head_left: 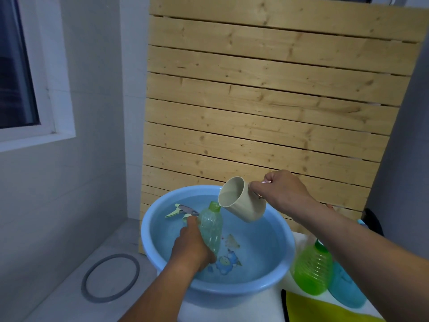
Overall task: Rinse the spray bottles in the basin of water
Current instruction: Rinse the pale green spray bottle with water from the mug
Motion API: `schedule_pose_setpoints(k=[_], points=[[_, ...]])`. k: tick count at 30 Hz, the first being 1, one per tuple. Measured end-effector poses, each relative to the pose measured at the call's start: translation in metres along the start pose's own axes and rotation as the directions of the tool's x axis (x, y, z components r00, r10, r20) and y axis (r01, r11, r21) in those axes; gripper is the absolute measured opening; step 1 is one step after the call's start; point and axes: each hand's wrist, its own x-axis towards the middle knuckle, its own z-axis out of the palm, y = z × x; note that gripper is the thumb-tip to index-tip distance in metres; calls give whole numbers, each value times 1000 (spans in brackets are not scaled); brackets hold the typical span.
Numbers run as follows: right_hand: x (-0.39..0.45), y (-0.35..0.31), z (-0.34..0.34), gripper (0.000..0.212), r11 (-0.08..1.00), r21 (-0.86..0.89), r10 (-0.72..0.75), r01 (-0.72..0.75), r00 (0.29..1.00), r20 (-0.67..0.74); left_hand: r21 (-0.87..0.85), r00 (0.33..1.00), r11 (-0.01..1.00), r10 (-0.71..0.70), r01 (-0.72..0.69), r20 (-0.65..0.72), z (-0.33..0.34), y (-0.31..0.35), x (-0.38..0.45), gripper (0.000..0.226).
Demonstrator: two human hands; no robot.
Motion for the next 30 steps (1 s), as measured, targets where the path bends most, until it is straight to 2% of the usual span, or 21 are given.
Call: schedule_pose_setpoints(k=[9, 16, 24, 30], points=[[2, -3, 0, 35, 1000, -17, -8, 8, 1000, 2, 7, 1000, 1000, 9, -10, 3, 0, -1, 0, 89], [3, -6, 0, 34, 1000, -27, -8, 8, 1000, -8, 7, 1000, 1000, 15, -15, -5, 0, 1, -1, 81], [3, -8, 1, 34, 999, -46, -16, 15, 1000, -12, 10, 1000, 1000, 20, -20, 16, -1, 1, -1, 88], [5, -8, 1, 32, 998, -64, -18, 18, 1000, -11, 21, 1000, 999, 24, -24, 9, -1, 1, -2, 85]])
